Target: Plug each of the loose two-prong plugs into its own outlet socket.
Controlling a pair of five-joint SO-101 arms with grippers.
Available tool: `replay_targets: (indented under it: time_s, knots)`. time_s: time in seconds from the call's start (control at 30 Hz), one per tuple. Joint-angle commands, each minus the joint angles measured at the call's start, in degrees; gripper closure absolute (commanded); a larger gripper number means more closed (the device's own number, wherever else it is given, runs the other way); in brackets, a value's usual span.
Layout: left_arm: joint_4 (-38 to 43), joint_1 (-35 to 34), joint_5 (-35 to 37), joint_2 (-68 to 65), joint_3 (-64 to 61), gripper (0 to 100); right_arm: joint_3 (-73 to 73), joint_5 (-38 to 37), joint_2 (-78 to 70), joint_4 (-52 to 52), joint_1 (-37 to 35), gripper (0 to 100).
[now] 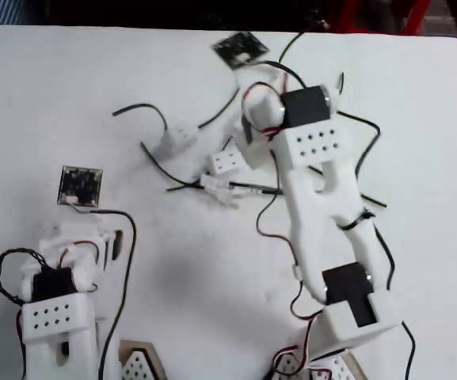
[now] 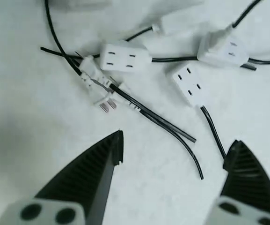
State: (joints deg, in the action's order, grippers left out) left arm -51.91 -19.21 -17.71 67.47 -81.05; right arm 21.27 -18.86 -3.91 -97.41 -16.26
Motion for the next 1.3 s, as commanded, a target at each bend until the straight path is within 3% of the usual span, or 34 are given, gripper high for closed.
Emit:
replay_targets:
  time_s: [0.0,0.13,0.3,0.9,1.13,1.27]
  knots:
    - [1.2,-0.5,-0.6,1.0,0.4,76,-5.5,-3.5,2.9,3.9,3.4,66.5]
    - [1.2,-0.5,-0.6,1.0,0.4,76,-16.4,-3.3,2.9,16.0,3.7,66.5]
    - [1.2,-0.5,-0.6,1.0,0.4,76,-29.1,3.0,3.0,29.3,2.2,66.5]
    - [1.2,-0.5,-0.6,1.0,0.4,76,-40.3,8.4,2.9,39.3,-15.2,67.3]
    - [1.2,-0.5,-0.6,1.0,0.4,76,-39.6,7.9,-3.6,48.8,-15.2,78.8]
    - [1.2,-0.5,-0.7,1.0,0.4,76,-33.3,6.7,-9.3,43.7,-13.4,76.9]
